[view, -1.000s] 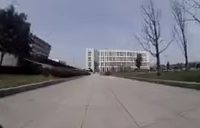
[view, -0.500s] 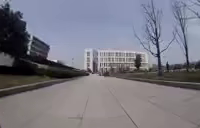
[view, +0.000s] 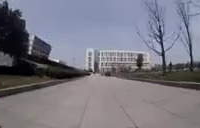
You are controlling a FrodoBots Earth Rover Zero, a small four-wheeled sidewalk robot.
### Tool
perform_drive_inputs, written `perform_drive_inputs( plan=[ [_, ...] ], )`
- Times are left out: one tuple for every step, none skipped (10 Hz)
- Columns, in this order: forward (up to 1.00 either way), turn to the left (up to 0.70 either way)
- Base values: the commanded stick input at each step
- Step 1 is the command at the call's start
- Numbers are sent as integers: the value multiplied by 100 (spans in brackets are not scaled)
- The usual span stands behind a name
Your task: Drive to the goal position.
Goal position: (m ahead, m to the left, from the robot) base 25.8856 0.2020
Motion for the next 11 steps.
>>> perform_drive_inputs(
  plan=[
    [70, 4],
    [70, 0],
    [70, 0],
    [70, 0],
    [70, 0],
    [70, 0],
    [70, 0],
    [70, 0],
    [70, 0],
    [70, 0],
    [70, 0]
  ],
)
